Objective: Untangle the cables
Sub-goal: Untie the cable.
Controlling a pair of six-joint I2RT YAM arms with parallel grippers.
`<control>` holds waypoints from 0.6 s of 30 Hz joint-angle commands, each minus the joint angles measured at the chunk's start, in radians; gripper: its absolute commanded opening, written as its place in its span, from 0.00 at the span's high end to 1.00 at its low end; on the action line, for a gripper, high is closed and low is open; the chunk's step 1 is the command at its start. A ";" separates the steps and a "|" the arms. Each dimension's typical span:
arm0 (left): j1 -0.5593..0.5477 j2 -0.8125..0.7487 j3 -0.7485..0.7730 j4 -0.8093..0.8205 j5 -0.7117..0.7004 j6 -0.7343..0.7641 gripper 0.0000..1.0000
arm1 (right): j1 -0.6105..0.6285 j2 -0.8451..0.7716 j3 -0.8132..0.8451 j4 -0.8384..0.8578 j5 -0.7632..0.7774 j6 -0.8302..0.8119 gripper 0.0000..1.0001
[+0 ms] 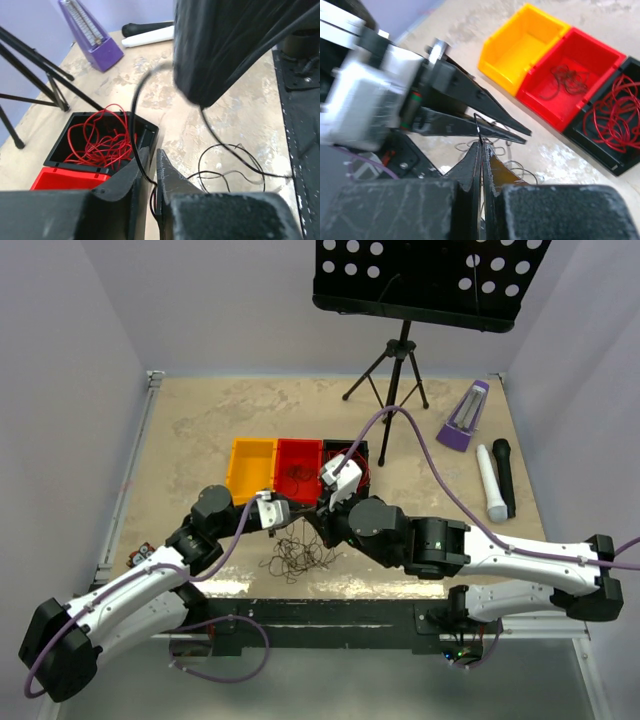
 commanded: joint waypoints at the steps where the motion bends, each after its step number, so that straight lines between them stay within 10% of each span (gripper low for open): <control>1: -0.001 0.002 -0.014 0.117 -0.066 -0.036 0.87 | 0.036 -0.014 0.087 0.033 0.008 -0.008 1.00; 18: -0.001 -0.095 -0.075 -0.084 -0.038 0.044 0.86 | 0.063 -0.138 0.325 -0.128 0.367 -0.017 1.00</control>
